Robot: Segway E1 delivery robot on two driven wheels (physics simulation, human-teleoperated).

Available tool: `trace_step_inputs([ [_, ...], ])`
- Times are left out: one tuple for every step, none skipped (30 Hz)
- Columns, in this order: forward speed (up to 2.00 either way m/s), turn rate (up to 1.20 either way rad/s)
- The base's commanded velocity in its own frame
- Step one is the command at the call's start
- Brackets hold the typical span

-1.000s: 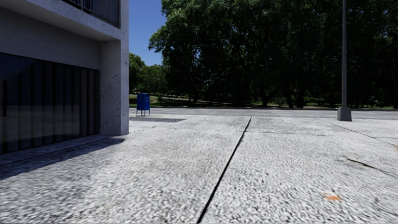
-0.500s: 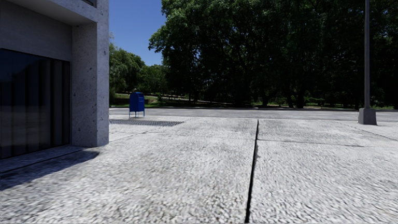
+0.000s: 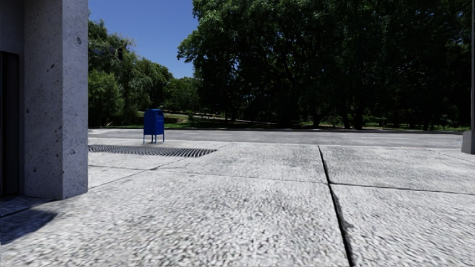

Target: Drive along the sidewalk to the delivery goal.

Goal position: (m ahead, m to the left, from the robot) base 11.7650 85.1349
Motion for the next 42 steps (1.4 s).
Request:
trace_step_inputs([
  [2.0,0.0],
  [2.0,0.0],
  [2.0,0.0],
  [2.0,0.0],
  [2.0,0.0],
  [2.0,0.0],
  [2.0,0.0],
  [2.0,0.0],
  [2.0,0.0],
  [2.0,0.0],
  [2.0,0.0],
  [2.0,0.12],
  [2.0,0.18],
  [2.0,0.18],
  [2.0,0.3],
  [2.0,0.45],
  [2.0,0.48],
  [2.0,0.49],
  [2.0,0.49],
  [2.0,0.5],
  [2.0,0.5],
  [2.0,0.5],
  [2.0,0.5],
  [2.0,0.5],
  [2.0,0.5],
  [2.0,0.5],
  [2.0,0.5],
  [2.0,0.5],
  [2.0,0.5],
  [2.0,0.5],
  [2.0,0.5],
  [2.0,0.5],
  [2.0,0.5],
  [2.0,0.5],
  [2.0,0.5],
  [2.0,0.5],
  [2.0,0.5],
  [2.0,0.5],
  [2.0,0.5],
  [2.0,0.5],
  [2.0,0.53],
  [2.0,0.56],
])
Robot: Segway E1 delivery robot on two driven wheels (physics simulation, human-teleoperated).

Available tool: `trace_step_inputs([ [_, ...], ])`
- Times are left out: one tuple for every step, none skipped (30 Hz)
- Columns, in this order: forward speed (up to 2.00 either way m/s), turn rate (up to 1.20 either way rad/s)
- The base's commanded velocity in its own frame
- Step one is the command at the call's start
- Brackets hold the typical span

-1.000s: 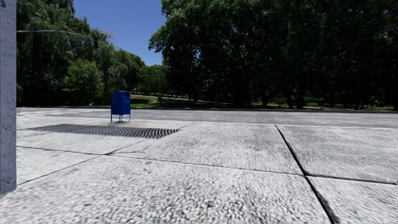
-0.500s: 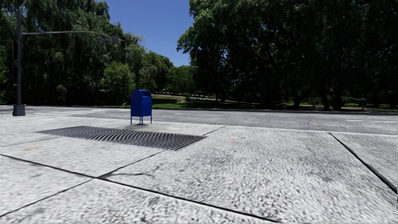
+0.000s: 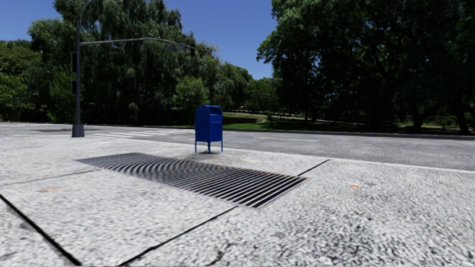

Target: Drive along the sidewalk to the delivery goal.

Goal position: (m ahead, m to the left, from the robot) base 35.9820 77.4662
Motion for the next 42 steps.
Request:
trace_step_inputs([
  [2.0,0.56],
  [2.0,0.59],
  [2.0,0.59],
  [2.0,0.6],
  [2.0,0.6],
  [2.0,0.6],
  [2.0,0.6],
  [2.0,0.6],
  [2.0,0.61],
  [2.0,0.61],
  [2.0,0.61],
  [2.0,0.61],
  [2.0,0.61],
  [2.0,0.61],
  [2.0,0.61],
  [2.0,0.61],
  [2.0,0.61],
  [2.0,0.61],
  [2.0,0.61],
  [2.0,0.61],
  [2.0,0.61],
  [2.0,0.61],
  [2.0,0.61],
  [2.0,0.61],
  [2.0,0.61],
  [2.0,0.61],
  [2.0,0.61],
  [2.0,0.61],
  [2.0,0.61],
  [2.0,0.61],
  [2.0,0.61],
  [2.0,0.61],
  [2.0,0.61],
  [2.0,0.61],
  [2.0,0.61],
  [2.0,0.61],
  [2.0,0.61],
  [2.0,0.61],
  [2.0,0.61],
  [2.0,0.61],
  [2.0,0.61],
  [2.0,0.61],
])
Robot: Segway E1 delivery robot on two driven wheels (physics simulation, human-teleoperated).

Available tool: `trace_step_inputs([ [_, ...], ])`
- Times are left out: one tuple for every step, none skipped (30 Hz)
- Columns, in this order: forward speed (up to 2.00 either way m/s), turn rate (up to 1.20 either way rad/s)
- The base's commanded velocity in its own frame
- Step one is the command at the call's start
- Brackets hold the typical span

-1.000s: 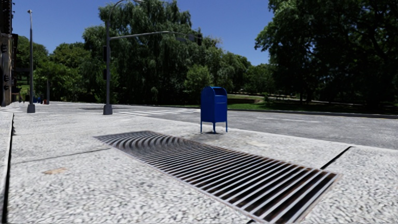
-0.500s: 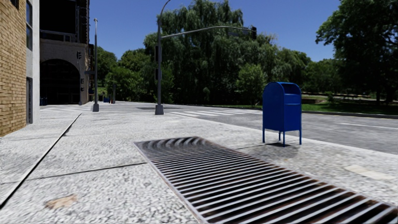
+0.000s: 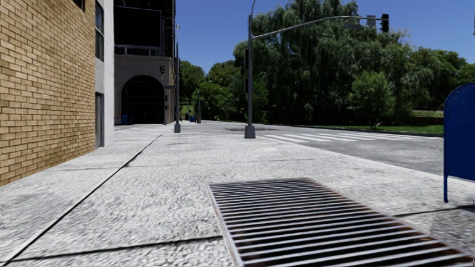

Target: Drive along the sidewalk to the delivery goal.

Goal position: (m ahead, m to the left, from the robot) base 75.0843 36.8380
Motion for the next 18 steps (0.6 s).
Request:
trace_step_inputs([
  [2.0,0.61],
  [2.0,0.61],
  [2.0,0.61],
  [2.0,0.61],
  [2.0,0.61],
  [2.0,0.61],
  [2.0,0.61],
  [2.0,0.61],
  [2.0,0.61],
  [2.0,0.61],
  [2.0,0.61],
  [2.0,0.61],
  [2.0,0.61],
  [2.0,0.61],
  [2.0,0.61],
  [2.0,0.61],
  [2.0,0.61],
  [2.0,0.61],
])
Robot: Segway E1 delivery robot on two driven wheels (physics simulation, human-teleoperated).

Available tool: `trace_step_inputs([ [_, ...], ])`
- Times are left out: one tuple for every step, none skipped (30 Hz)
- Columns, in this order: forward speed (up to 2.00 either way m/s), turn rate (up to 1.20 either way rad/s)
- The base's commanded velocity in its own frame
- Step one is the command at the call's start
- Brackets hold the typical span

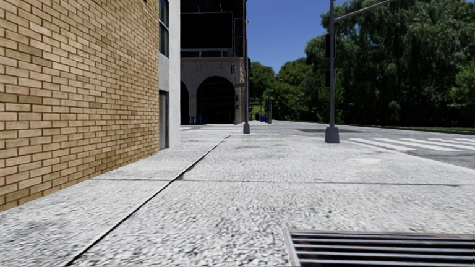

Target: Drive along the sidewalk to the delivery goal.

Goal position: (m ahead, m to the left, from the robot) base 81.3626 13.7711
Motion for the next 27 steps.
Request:
trace_step_inputs([
  [2.0,0.61],
  [2.0,0.61],
  [2.0,0.61],
  [2.0,0.61],
  [2.0,0.61],
  [2.0,0.61],
  [2.0,0.61],
  [2.0,0.0],
  [2.0,0.0],
  [2.0,0.0],
  [2.0,0.0],
  [2.0,0.0],
  [2.0,0.0],
  [2.0,0.0],
  [2.0,0.0],
  [2.0,0.0],
  [2.0,0.0],
  [2.0,0.0],
  [2.0,0.0],
  [2.0,0.0],
  [2.0,0.0],
  [2.0,0.0],
  [2.0,0.0],
  [2.0,0.0],
  [2.0,0.0],
  [2.0,0.0],
  [2.0,0.0],
])
